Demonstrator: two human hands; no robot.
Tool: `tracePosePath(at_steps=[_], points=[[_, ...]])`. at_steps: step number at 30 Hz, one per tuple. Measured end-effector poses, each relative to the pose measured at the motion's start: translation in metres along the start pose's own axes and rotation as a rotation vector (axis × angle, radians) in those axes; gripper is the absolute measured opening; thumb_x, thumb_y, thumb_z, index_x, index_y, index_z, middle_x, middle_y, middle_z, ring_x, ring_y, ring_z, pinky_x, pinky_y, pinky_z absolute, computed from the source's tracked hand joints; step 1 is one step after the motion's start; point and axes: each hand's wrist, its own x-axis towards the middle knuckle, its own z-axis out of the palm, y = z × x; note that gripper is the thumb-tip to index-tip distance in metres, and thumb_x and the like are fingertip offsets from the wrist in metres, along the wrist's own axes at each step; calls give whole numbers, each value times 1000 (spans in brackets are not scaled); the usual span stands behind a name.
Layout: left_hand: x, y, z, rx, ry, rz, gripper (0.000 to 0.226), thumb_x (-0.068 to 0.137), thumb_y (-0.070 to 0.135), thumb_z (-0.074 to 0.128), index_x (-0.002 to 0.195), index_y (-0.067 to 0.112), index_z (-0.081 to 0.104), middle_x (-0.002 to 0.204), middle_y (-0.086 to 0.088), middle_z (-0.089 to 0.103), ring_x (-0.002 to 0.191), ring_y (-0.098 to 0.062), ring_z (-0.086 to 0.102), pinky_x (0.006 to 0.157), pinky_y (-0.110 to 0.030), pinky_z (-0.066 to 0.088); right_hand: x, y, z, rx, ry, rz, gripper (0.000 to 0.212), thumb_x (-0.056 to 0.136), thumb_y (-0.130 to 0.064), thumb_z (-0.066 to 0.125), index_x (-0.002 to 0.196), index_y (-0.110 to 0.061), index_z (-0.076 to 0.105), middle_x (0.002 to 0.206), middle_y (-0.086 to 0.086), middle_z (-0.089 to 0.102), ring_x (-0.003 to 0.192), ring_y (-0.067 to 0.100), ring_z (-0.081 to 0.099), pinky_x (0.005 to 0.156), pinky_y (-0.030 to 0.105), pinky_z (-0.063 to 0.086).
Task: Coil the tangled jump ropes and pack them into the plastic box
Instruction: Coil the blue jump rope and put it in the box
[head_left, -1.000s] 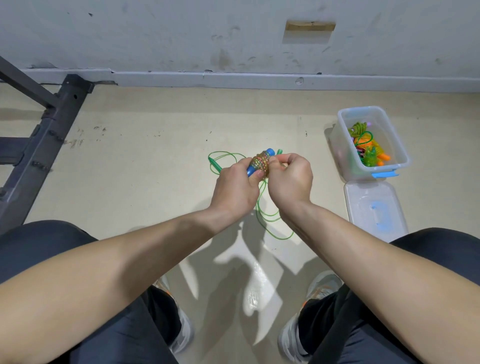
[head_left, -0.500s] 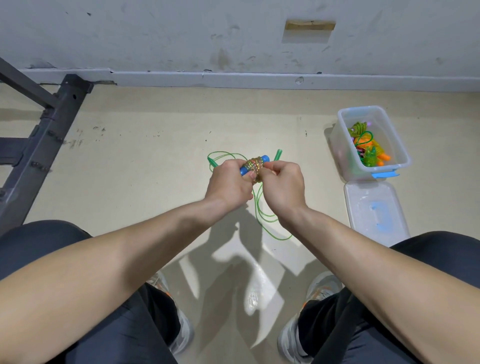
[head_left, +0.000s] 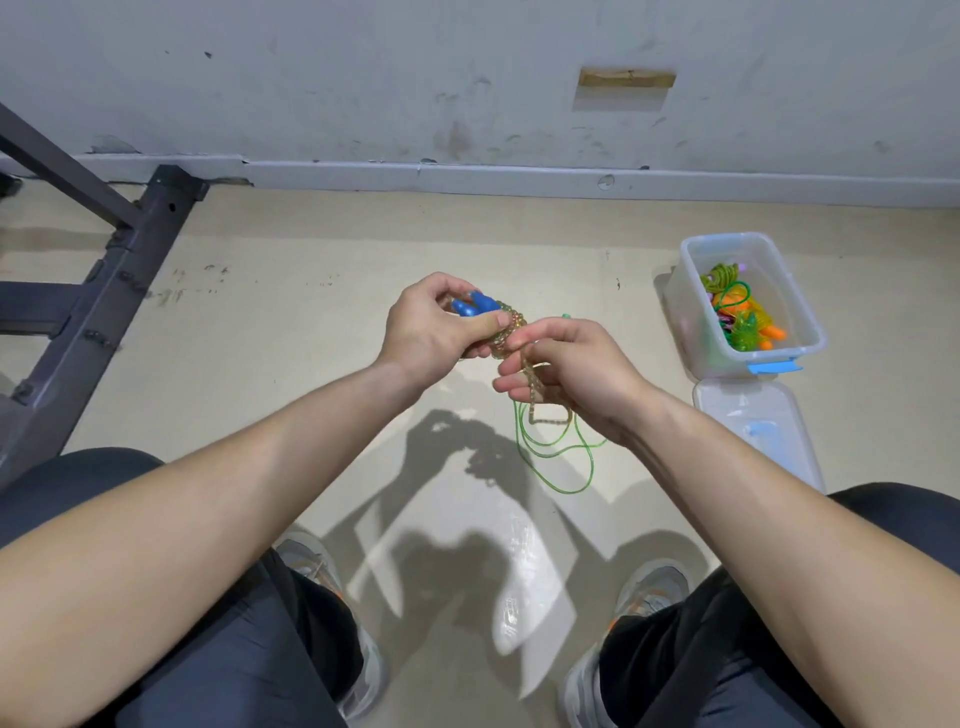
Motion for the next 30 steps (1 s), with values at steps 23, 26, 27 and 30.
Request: tracePosePath(at_steps=[23, 26, 27, 30], points=[[-2, 8, -23, -125, -303, -77, 20, 104, 33, 53, 86, 25, 59, 97, 3, 61, 68, -10, 55, 54, -18, 42, -3, 1, 1, -514, 100, -352, 41, 100, -41, 54, 72, -14, 67, 86, 6, 58, 78, 18, 54, 78, 35, 41], [-1, 6, -21, -151, -316, -47, 21, 106, 30, 48, 90, 21, 58, 94, 1, 65, 78, -8, 63, 70, -21, 49, -3, 5, 4, -627, 211, -369, 40, 103, -35, 53, 78, -5, 65, 84, -4, 49, 72, 8, 47, 67, 24, 35], [0, 6, -21, -179, -320, -54, 22, 106, 28, 47, 90, 19, 58, 92, 1, 66, 80, -9, 65, 75, -23, 52, -4, 5, 5, -647, 237, -386, 39, 102, -35, 53, 78, -7, 64, 83, -4, 51, 71, 6, 48, 66, 22, 35], [3, 7, -22, -230, -285, -76, 23, 107, 25, 45, 91, 15, 58, 86, 0, 67, 82, -12, 69, 79, -27, 55, -8, 6, 8, -671, 280, -451, 36, 101, -37, 54, 78, -14, 67, 86, -3, 62, 72, 16, 61, 71, 31, 46]])
